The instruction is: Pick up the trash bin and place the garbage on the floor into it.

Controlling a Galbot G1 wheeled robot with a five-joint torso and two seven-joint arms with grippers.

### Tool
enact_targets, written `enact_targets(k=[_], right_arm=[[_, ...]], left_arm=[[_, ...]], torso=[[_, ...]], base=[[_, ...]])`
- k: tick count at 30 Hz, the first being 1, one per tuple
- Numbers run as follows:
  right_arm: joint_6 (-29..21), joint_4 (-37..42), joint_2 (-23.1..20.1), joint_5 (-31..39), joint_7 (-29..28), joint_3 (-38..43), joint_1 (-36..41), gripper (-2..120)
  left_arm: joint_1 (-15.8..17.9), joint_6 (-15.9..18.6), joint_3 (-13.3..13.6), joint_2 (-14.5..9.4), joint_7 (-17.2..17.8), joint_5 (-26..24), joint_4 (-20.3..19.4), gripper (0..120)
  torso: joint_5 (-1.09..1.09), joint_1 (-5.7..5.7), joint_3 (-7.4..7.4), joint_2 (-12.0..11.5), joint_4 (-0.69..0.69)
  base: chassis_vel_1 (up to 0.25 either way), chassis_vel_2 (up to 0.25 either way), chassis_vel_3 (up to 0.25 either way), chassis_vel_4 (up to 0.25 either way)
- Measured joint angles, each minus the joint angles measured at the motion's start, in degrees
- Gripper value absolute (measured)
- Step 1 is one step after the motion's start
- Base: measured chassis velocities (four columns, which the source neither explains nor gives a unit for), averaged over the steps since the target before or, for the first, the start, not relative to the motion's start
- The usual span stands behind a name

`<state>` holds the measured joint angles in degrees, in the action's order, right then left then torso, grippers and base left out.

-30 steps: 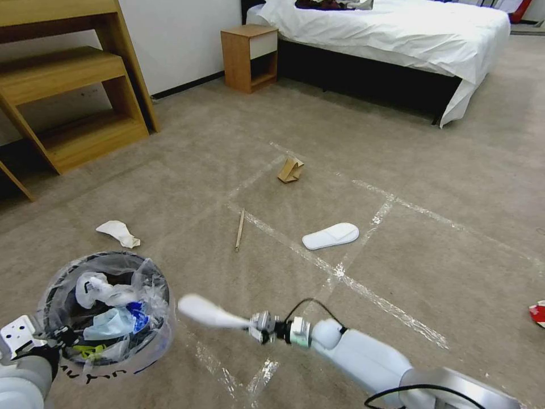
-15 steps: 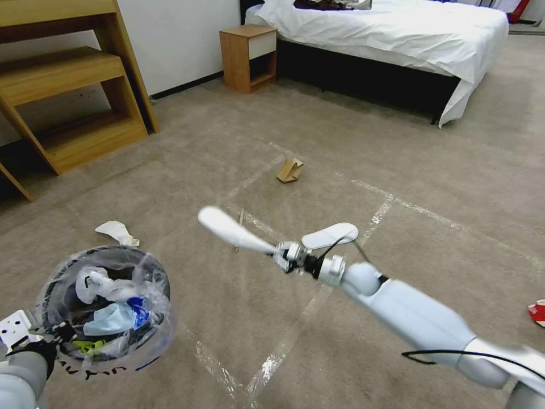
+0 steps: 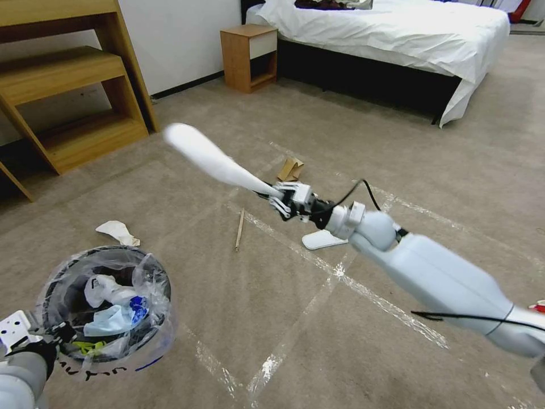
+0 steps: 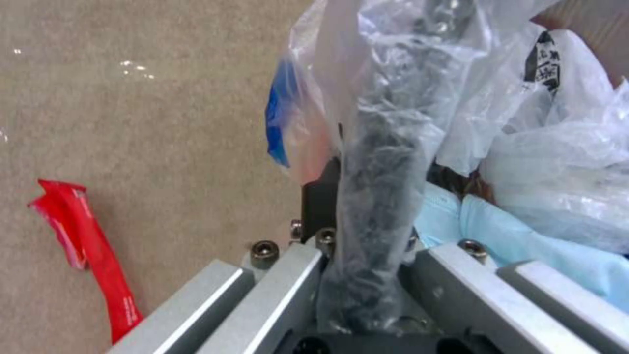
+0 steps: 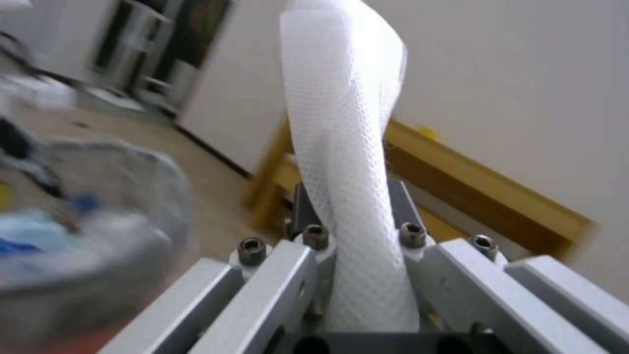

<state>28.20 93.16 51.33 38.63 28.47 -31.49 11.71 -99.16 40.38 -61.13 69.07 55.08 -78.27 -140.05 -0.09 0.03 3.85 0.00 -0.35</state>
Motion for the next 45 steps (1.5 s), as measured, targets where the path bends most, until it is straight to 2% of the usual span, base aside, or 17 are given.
enact_targets(k=[3,7,11,16,20,24,28,45], right_arm=[[-0.1,0.9,0.6,0.3,0.3,-2.0,-1.3,3],[-0.2,1.2,3.5,0.3,0.5,-6.7,-3.5,3],[-0.1,-1.8,9.7,-0.5,0.2,-12.1,-4.6,3],[0.2,-3.9,13.7,-0.9,0.4,-15.0,-5.1,3],[1.0,-8.1,19.8,-1.8,0.6,-18.3,-5.0,3],[1.8,-12.1,22.6,-2.9,1.4,-19.4,-4.4,3],[2.5,-15.3,23.9,-3.4,2.0,-20.2,-4.0,3],[4.6,-25.2,28.0,-5.5,2.3,-18.6,-0.6,3]], left_arm=[[0.0,0.0,0.0,0.2,0.3,-0.5,-0.1,0],[-0.2,0.0,-0.3,1.1,0.9,-1.2,-0.6,0],[-0.6,0.3,-0.4,1.5,2.6,-3.2,-1.0,0],[-0.5,0.4,-0.5,1.3,4.4,-6.2,-1.3,0],[-0.6,0.6,-0.6,1.3,6.2,-9.1,-1.8,0],[-1.0,0.8,-1.1,1.1,7.1,-11.0,-2.4,0],[-1.1,0.9,-1.2,1.1,8.0,-12.7,-2.8,0],[-0.2,0.9,-0.6,0.1,8.6,-14.0,-2.2,0]], torso=[[0.00,0.00,0.00,0.0,0.00],[0.00,0.00,0.00,0.0,0.00],[-0.01,0.00,0.00,0.0,0.00],[0.00,0.00,0.00,0.0,-0.01],[-0.02,0.00,0.00,0.0,0.01],[0.00,0.00,0.01,0.0,0.00],[0.00,0.00,0.00,0.0,0.00],[0.01,0.00,0.01,0.0,0.00]], base=[[0.000,0.000,0.000,0.000],[0.000,0.000,0.000,0.000],[0.000,0.000,0.000,0.000],[0.000,0.000,0.000,0.000],[0.000,0.000,0.000,0.000],[0.000,0.000,0.000,0.000],[0.000,0.000,0.000,0.000],[0.000,0.000,0.000,0.000]])
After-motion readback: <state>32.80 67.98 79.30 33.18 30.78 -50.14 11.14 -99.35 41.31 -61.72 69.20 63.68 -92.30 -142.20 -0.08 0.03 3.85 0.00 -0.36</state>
